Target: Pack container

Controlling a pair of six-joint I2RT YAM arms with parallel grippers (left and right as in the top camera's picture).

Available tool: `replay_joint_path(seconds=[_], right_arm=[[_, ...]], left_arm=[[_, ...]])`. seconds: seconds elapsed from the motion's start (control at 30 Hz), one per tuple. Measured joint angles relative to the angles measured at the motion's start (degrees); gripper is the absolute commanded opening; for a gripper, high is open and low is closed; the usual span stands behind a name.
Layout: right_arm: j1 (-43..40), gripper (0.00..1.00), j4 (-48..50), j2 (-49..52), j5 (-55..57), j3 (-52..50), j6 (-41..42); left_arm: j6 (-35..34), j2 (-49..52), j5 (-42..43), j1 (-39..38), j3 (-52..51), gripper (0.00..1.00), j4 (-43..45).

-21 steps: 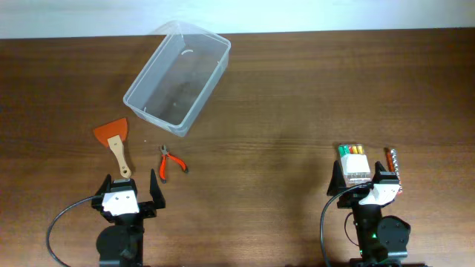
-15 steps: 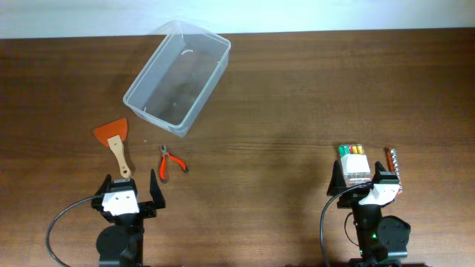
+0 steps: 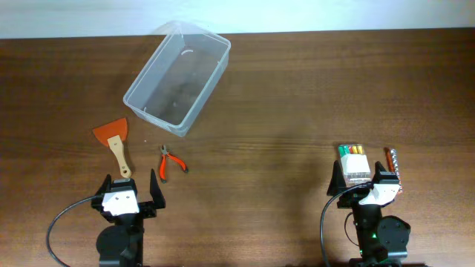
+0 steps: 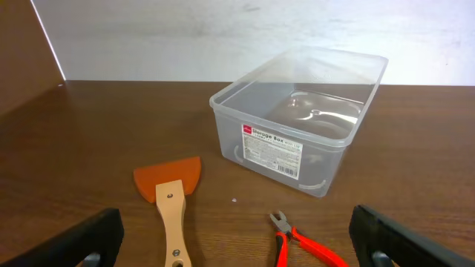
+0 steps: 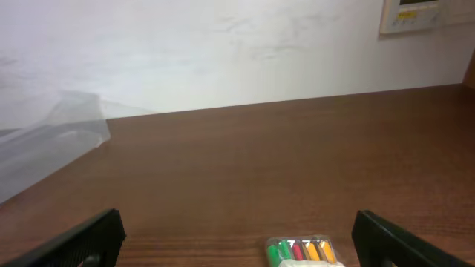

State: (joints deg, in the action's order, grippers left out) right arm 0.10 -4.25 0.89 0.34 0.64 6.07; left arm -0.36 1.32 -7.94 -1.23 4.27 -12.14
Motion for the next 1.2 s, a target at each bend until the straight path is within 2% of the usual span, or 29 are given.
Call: replay_joint_path(seconds=[1.03,1.2], right_arm=[[0.0,0.99,0.0,0.0,0.0,0.0,0.0],[0.0,0.98,0.0,0.0,0.0,0.0,0.0]], left_arm=[[0.0,0.0,1.1,0.0,0.0,0.99,0.0],[0.0,0.0,4.1,0.0,0.0,0.99,5.1]])
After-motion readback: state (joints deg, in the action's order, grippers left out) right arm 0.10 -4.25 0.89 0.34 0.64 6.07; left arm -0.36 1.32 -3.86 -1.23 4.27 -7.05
